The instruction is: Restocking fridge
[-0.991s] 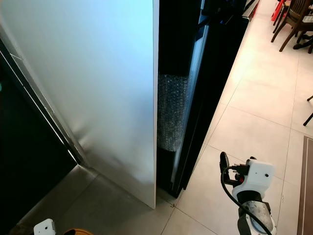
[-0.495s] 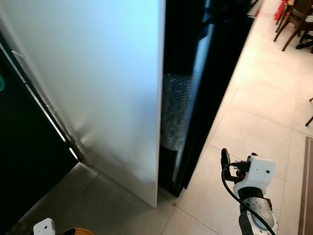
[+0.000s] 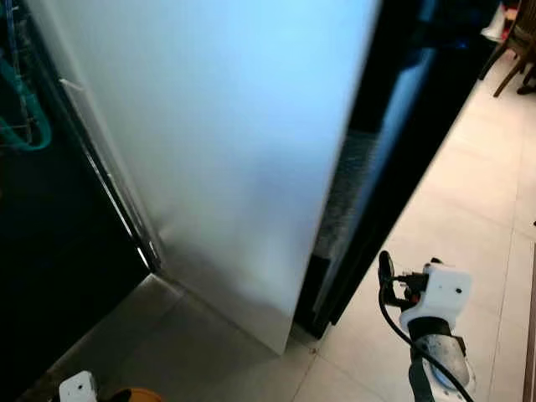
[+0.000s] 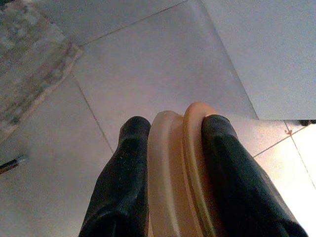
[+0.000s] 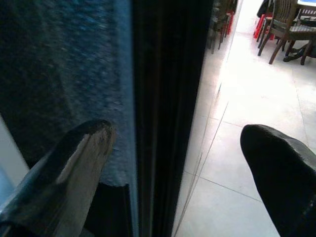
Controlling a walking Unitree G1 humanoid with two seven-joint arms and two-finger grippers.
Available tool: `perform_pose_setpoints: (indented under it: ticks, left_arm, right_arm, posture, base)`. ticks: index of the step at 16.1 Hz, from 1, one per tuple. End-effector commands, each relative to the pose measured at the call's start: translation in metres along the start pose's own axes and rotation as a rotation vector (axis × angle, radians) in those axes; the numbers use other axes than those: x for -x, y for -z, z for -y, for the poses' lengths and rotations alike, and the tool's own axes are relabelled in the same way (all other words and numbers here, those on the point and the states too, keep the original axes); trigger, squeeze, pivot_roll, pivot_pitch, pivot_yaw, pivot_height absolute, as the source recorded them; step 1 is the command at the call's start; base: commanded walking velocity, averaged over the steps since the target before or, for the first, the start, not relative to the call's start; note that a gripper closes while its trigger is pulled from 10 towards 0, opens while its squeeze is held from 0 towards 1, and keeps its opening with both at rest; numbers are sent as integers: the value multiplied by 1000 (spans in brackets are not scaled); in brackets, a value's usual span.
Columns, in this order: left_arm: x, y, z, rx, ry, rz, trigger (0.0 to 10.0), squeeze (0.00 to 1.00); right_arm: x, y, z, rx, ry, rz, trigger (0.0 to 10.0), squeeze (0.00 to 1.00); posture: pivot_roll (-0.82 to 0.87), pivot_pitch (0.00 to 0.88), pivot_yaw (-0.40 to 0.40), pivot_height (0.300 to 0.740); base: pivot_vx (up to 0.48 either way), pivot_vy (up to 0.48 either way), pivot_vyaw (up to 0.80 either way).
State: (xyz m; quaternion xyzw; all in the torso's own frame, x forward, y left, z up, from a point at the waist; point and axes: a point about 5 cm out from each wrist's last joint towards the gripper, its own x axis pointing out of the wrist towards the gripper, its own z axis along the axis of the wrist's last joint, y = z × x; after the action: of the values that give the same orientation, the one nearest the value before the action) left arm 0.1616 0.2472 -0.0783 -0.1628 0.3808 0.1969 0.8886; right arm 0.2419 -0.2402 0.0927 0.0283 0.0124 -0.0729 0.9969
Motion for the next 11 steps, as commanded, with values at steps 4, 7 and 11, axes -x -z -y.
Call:
perform_pose_setpoints:
  ticks: [4,7,11]
  left_arm:
    - [5,19,-4,-8,-4,-74,10000,0]
    - [5,20,-2,-15,2,-75,10000,0]
    - [4,18,3,-23,23,-71,10000,0]
  right_arm:
    - [0,-3,4,8,16,15,10000,0]
    - [0,-3,5,9,20,16,10000,0]
    - [-1,-4,5,7,28,22,10000,0]
  posture:
    - [-35,114,-26,740]
    - [-34,112,-25,740]
    - [-34,111,-25,740]
  base:
    - [0,0,0]
    - [0,0,0]
    - [0,0,0]
